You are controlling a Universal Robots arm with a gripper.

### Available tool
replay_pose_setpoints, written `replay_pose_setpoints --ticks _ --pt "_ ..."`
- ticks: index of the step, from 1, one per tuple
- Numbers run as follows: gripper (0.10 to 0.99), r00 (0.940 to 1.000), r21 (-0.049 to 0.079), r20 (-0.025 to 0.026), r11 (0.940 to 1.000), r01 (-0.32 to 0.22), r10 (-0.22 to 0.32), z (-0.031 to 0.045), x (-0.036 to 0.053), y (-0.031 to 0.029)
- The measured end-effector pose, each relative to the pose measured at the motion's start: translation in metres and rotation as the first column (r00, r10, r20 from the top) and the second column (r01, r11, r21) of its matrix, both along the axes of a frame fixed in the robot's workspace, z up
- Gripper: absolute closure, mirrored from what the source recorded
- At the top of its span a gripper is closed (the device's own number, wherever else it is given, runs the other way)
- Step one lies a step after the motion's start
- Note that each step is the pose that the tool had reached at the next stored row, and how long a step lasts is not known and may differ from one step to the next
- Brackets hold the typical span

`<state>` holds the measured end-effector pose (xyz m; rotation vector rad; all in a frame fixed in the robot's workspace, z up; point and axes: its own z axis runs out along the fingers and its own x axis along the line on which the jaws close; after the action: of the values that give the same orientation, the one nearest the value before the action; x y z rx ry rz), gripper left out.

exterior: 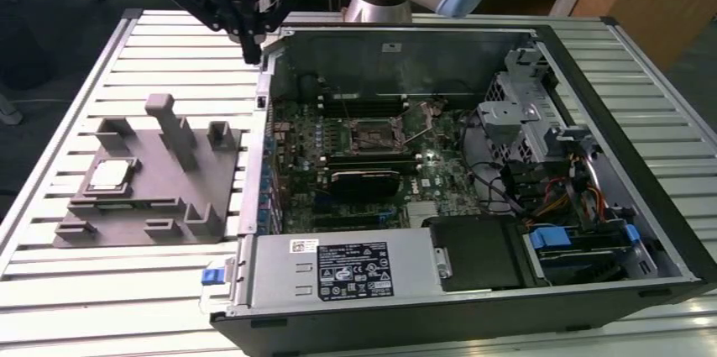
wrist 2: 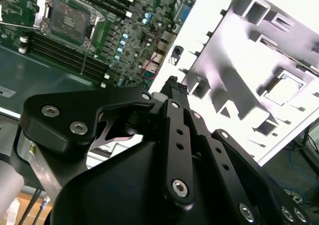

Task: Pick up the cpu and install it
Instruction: 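Reach for the cpu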

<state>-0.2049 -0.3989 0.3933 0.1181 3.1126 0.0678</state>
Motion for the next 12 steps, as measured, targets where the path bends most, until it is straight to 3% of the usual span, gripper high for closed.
replay_pose_setpoints --ticks 12 --pt "0.98 1.0 0.0 0.0001 1.0 0.0 0.0 -0.0007 -0.0215 0.0"
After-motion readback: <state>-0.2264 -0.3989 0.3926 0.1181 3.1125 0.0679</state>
